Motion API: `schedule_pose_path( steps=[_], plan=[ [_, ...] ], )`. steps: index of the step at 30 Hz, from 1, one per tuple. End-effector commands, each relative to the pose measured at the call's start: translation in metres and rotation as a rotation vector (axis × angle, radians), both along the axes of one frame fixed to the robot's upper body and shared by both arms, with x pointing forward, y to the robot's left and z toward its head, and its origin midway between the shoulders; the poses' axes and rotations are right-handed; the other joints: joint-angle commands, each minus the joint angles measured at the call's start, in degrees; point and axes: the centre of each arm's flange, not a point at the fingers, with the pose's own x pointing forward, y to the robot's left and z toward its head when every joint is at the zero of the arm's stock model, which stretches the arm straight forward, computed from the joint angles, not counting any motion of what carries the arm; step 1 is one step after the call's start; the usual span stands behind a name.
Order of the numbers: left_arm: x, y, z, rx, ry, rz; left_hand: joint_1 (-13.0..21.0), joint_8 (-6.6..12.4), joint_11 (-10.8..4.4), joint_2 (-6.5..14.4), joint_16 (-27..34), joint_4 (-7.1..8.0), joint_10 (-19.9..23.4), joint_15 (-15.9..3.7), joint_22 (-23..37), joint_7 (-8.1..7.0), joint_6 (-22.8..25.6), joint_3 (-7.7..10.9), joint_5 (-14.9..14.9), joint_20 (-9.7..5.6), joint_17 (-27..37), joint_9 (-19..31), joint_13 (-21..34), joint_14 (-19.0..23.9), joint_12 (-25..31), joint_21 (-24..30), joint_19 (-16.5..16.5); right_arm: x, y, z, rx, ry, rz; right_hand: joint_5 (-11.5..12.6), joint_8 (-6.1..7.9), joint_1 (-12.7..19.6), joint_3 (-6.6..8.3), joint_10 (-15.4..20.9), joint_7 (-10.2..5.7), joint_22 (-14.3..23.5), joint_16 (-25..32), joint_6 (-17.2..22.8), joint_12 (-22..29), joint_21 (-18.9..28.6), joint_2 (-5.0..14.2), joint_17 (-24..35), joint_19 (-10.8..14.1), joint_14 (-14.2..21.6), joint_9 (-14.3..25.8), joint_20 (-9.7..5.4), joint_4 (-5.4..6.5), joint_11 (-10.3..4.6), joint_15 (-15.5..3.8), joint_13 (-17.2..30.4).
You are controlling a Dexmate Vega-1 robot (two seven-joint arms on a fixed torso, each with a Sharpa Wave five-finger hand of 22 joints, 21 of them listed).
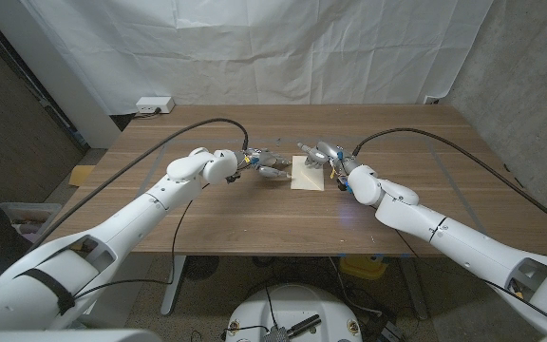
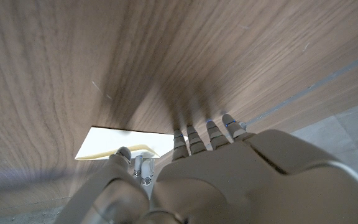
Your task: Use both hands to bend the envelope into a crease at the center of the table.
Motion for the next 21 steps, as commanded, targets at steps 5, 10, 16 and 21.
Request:
schedule_pose_path(
  steps=[5, 10, 16, 21],
  plan=[
    [0.005, -0.004, 0.003, 0.000, -0.007, -0.019, 0.10, -0.19, -0.03, 0.09, -0.18, -0.40, 0.17, -2.36, 0.18, -0.25, -0.33, -0.04, 0.35, -0.15, -0.04, 0.15, 0.24, -0.14, -0.03, -0.17, -0.12, -0.004, -0.001, -0.005, 0.001, 0.021, -0.004, 0.37, 0.16, -0.40, -0.30, 0.32, 0.17, 0.10, 0.01, 0.55, -0.13, -0.07, -0.12, 0.13, 0.42, 0.36, 0.10, 0.18, -0.04, 0.12, 0.03, 0.05],
    [0.000, -0.005, 0.012, -0.032, -0.048, -0.070, 0.11, -0.21, -0.04, 0.15, -0.24, -0.42, 0.13, -2.36, 0.18, -0.37, -0.38, -0.06, 0.35, 0.02, -0.04, 0.15, 0.24, -0.28, -0.05, -0.21, -0.09, -0.003, -0.001, -0.006, 0.010, 0.019, 0.006, 0.40, 0.07, -0.40, -0.31, 0.42, 0.27, 0.09, -0.14, 0.56, -0.21, -0.19, -0.08, 0.13, 0.48, 0.33, 0.10, 0.16, -0.03, 0.12, 0.05, 0.05],
    [-0.016, -0.008, 0.019, -0.119, -0.172, -0.260, 1.06, 0.52, -0.27, 1.16, 0.59, -1.03, 1.41, -2.29, 0.13, -1.10, 1.93, 0.45, 0.41, 1.99, -0.05, 0.16, 0.23, 2.47, 0.36, 0.12, 1.96, -0.002, -0.002, -0.006, 0.014, 0.015, 0.005, 0.44, -0.06, -0.38, -0.29, 0.47, 0.14, 0.09, -0.30, 0.51, -0.34, -0.32, 0.00, 0.12, 0.54, 0.36, 0.10, 0.18, -0.02, 0.16, -0.02, 0.05],
    [-0.026, -0.020, 0.024, -0.104, -0.200, -0.334, 2.14, 0.98, -0.36, 1.47, 0.99, -1.97, 3.45, -2.45, 0.06, -1.24, 4.40, 0.87, 0.39, 2.46, -0.06, 0.16, 0.20, 5.24, 0.88, 0.40, 3.99, -0.004, -0.002, -0.006, 0.018, 0.001, 0.010, 0.47, -0.14, -0.35, -0.26, 0.51, 0.12, 0.09, -0.38, 0.48, -0.41, -0.41, 0.06, 0.12, 0.58, 0.42, 0.10, 0.15, -0.02, 0.06, -0.05, 0.05]
  ],
)
